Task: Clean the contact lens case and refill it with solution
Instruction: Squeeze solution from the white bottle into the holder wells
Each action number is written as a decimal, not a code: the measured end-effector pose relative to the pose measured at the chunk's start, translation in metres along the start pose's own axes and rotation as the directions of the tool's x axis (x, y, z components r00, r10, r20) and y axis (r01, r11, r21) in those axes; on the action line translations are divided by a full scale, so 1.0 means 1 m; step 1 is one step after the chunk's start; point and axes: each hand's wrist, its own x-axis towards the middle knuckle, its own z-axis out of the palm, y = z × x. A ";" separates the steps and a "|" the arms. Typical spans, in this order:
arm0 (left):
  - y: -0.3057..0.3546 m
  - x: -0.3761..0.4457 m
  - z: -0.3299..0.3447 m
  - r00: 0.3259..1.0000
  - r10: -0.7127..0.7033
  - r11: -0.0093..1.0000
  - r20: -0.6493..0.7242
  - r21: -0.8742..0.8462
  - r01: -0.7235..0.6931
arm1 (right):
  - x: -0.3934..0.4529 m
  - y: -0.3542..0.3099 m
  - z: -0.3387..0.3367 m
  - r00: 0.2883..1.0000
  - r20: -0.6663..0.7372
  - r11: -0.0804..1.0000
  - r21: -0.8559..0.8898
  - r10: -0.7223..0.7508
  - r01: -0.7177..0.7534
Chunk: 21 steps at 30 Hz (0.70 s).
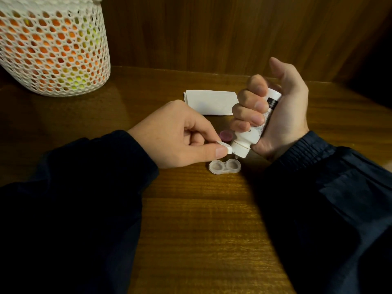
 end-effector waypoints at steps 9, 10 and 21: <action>0.003 -0.002 -0.008 1.000 -0.008 1.000 0.006 -0.001 0.008 | 0.004 0.003 0.000 0.997 0.074 0.996 0.085 -0.003 -0.003; 0.002 -0.002 -0.010 1.000 -0.012 1.000 0.007 -0.011 0.012 | 0.004 0.004 0.001 0.996 0.089 0.994 0.106 -0.008 -0.001; 0.003 -0.002 -0.013 0.998 -0.058 0.998 0.017 0.033 0.058 | 0.011 0.021 0.002 0.990 0.130 0.990 0.123 0.050 -0.067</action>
